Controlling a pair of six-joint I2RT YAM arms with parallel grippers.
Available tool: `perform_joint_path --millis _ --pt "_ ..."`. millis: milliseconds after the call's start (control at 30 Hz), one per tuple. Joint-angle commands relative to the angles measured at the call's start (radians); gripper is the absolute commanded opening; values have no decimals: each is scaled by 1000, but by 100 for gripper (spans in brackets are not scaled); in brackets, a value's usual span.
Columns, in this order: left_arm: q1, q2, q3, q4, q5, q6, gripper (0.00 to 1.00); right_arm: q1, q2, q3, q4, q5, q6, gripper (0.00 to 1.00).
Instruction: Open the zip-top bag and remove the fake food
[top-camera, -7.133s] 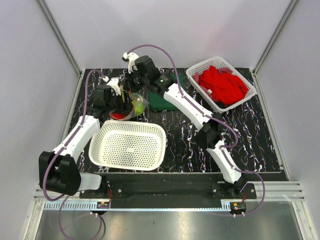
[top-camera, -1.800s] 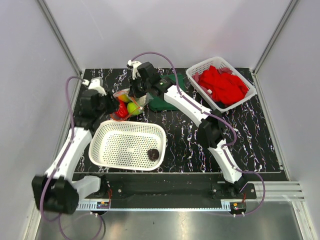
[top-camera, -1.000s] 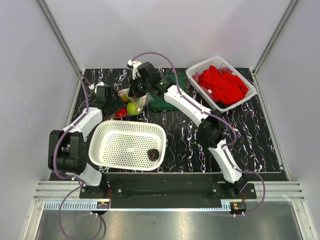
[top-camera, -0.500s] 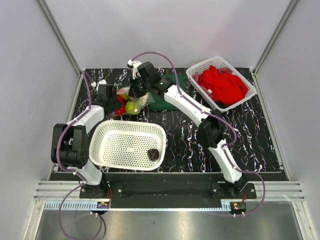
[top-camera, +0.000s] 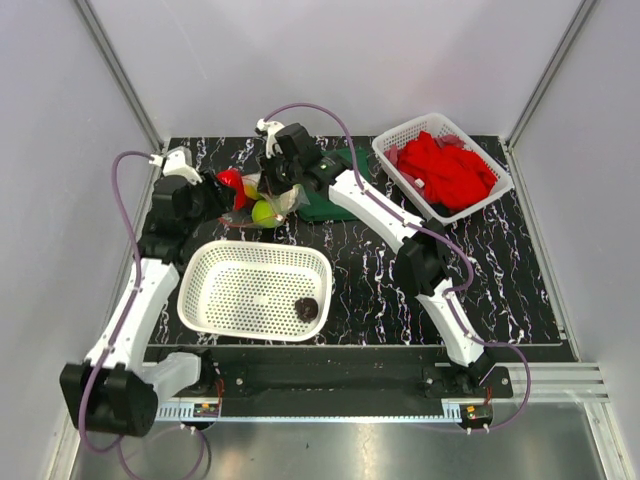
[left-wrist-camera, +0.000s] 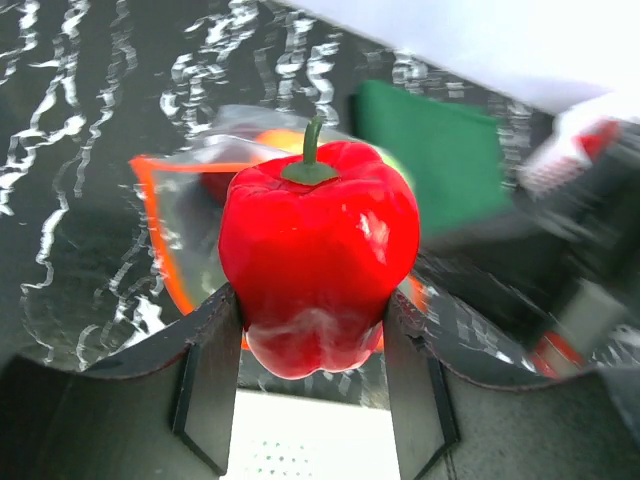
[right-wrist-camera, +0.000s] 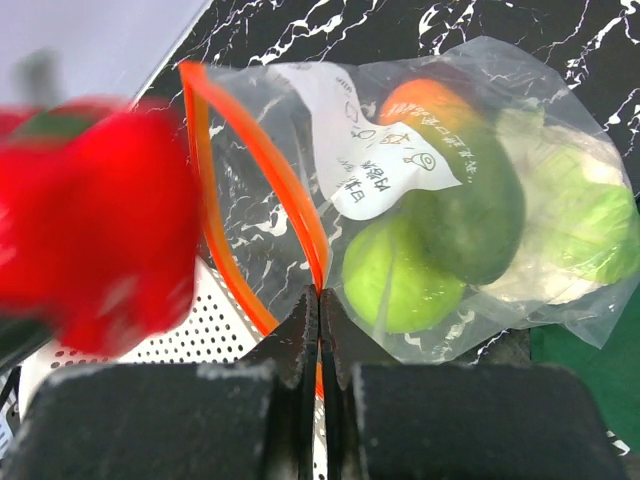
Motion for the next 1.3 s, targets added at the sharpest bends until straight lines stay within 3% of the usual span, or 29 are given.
perform_joint_path --millis 0,333,500,600,767,967,1000,1133,1267 --pt "-6 -172 -58 -124 110 -59 0 -15 -59 36 32 23 -8 0" --pt "-8 -520 -308 -339 164 -283 0 -14 -77 30 32 6 9 0" --pt "-10 -520 -358 -397 191 -316 0 -14 -73 56 28 -15 24 0" --pt "-10 -533 -375 -406 165 -317 13 -14 -64 99 16 -55 44 0" --pt "-10 -556 -342 -405 165 -253 64 -14 -65 159 8 -95 96 0" --pt "-10 -530 -193 -317 223 -114 78 -14 -57 200 6 -133 142 0" --pt "-10 -513 -171 -320 234 -98 84 -14 -59 199 3 -133 142 0" --pt "-10 -399 -67 -357 225 -78 84 -14 -61 200 -3 -130 141 0" --pt "-8 -308 -30 -235 245 -78 76 -14 -64 203 -6 -133 136 0"
